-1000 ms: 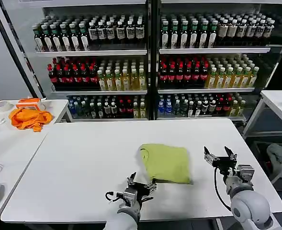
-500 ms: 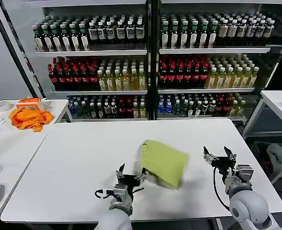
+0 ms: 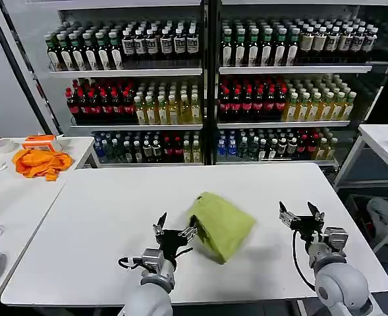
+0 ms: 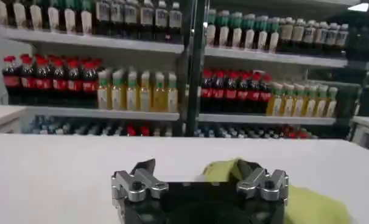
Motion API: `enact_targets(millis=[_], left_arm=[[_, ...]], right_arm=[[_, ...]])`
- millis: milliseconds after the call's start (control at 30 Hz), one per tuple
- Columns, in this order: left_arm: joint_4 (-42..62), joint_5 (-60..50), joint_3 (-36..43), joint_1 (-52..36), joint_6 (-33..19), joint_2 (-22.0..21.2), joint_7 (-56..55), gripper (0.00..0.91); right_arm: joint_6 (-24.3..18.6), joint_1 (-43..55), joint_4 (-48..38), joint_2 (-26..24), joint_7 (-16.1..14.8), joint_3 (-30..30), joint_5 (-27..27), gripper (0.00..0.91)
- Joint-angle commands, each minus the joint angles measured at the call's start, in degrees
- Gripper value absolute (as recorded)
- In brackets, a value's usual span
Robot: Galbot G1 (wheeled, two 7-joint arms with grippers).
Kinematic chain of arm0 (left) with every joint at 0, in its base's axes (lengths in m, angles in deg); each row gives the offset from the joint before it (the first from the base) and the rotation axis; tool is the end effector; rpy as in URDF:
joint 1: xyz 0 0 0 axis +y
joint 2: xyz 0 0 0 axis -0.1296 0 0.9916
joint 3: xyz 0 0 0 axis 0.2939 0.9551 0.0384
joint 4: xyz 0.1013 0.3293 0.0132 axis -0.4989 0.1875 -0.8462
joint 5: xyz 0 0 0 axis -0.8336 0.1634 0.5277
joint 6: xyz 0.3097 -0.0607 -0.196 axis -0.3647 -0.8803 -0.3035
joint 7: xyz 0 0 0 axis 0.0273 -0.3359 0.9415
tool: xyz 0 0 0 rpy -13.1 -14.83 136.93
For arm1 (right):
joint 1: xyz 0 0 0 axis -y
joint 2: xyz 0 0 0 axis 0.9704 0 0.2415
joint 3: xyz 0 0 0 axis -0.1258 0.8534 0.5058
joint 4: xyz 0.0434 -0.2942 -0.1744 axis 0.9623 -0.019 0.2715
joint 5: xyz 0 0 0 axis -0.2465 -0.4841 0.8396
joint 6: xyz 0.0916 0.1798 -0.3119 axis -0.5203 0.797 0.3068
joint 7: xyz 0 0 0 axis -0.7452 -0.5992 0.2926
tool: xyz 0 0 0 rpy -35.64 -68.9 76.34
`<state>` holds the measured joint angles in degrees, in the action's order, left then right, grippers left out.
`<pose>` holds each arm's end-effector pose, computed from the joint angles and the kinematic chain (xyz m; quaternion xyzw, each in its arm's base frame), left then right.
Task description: Fold and organize the clothes.
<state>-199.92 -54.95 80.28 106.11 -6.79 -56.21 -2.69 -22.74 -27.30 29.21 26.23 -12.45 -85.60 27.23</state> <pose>0.2570 -0.1051 -0.2761 -0.0802 -0.9898 0.0241 0.1156 0.2863 -0.0837 -0.2292 -0.0116 -0.9902 -0.0096 0.1385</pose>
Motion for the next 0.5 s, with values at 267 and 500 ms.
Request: enact_targets(millis=[267,500], left_arm=[[-2.87,-9.59,-10.97,9.34,-3.23,5.03,2.95,0.907],[-5.41,-9.02,-12.18,11.75,-3.23,4.88,3.01,0.907]], right_arm=[[3.59,-3.99,2.24,6.12,2.17,8.42,-5.60,0.907],[4.12,2.23,-3.41,9.49,6.53,11.84,-13.88,0.907]])
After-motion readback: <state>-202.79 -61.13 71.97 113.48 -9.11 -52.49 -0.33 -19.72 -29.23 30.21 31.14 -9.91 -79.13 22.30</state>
